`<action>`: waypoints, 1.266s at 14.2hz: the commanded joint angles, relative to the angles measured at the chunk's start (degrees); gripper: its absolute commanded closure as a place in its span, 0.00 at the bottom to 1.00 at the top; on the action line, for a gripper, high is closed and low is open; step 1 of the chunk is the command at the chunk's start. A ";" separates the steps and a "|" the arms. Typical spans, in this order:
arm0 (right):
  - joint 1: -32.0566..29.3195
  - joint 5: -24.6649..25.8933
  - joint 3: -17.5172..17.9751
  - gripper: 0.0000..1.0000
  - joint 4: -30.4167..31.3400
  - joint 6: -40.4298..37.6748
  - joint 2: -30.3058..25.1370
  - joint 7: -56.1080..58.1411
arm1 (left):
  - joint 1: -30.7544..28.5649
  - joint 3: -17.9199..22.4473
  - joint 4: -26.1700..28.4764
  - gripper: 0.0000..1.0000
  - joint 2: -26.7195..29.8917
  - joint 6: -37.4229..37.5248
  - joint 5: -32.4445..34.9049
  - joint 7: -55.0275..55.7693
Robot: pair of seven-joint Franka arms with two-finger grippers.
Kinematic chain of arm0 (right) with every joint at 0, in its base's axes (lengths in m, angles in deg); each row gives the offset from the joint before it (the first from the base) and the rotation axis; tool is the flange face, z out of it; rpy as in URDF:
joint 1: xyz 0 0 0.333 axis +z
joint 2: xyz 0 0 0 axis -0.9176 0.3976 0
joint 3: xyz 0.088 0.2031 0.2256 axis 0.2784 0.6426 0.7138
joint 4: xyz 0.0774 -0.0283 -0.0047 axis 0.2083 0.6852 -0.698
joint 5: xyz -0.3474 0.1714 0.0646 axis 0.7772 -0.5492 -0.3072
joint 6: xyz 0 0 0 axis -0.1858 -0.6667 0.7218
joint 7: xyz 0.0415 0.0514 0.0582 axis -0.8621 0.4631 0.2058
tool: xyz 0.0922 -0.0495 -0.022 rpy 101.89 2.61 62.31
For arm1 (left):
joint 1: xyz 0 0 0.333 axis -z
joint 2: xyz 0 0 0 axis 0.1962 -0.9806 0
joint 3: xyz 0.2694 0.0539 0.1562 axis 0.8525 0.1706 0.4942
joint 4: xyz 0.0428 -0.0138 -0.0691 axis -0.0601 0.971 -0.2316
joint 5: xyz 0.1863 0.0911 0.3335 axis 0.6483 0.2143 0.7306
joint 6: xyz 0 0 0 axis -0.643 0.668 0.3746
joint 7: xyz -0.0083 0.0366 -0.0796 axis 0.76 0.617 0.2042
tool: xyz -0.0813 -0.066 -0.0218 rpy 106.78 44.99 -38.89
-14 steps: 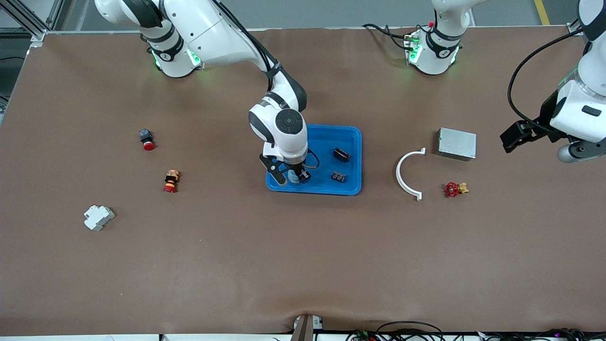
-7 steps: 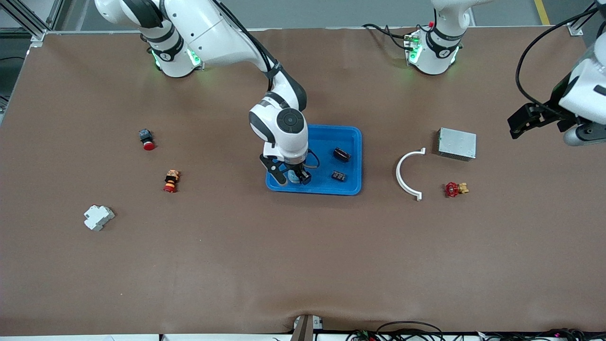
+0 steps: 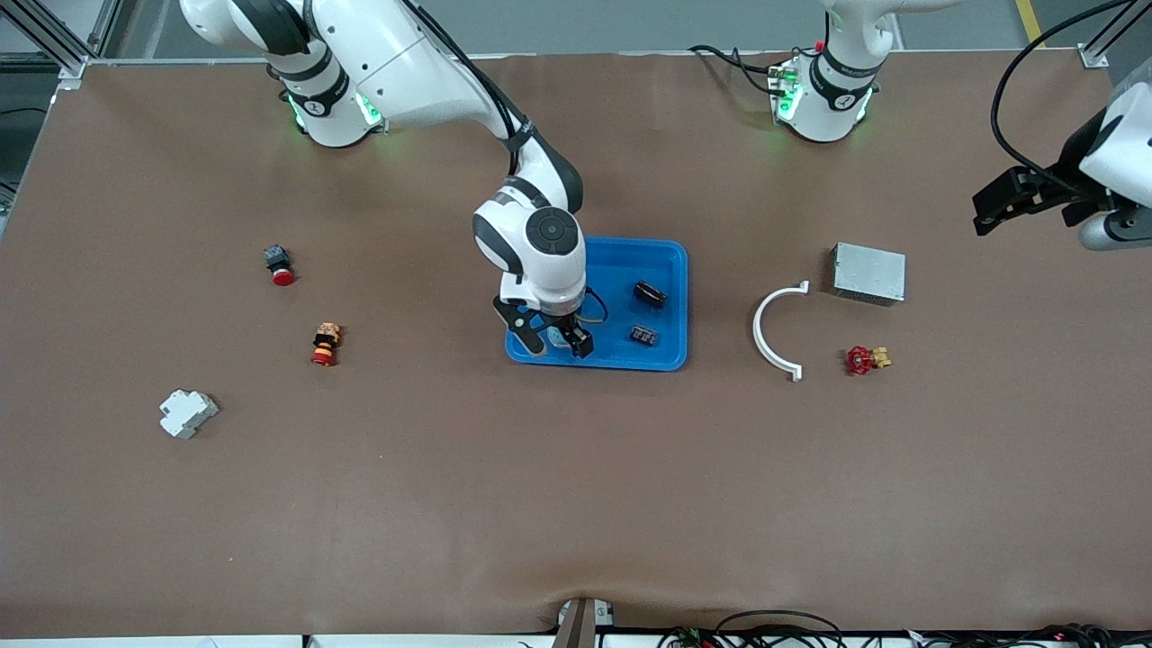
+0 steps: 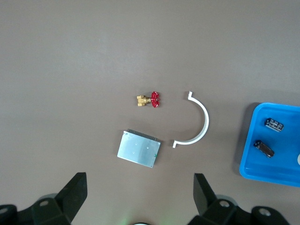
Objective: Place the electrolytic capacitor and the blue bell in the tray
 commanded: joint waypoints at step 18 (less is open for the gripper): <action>-23.24 0.02 0.37 0.00 2.31 -33.30 -22.54 56.99 | 1.49 3.02 5.00 0.00 4.23 -2.94 -2.81 -1.52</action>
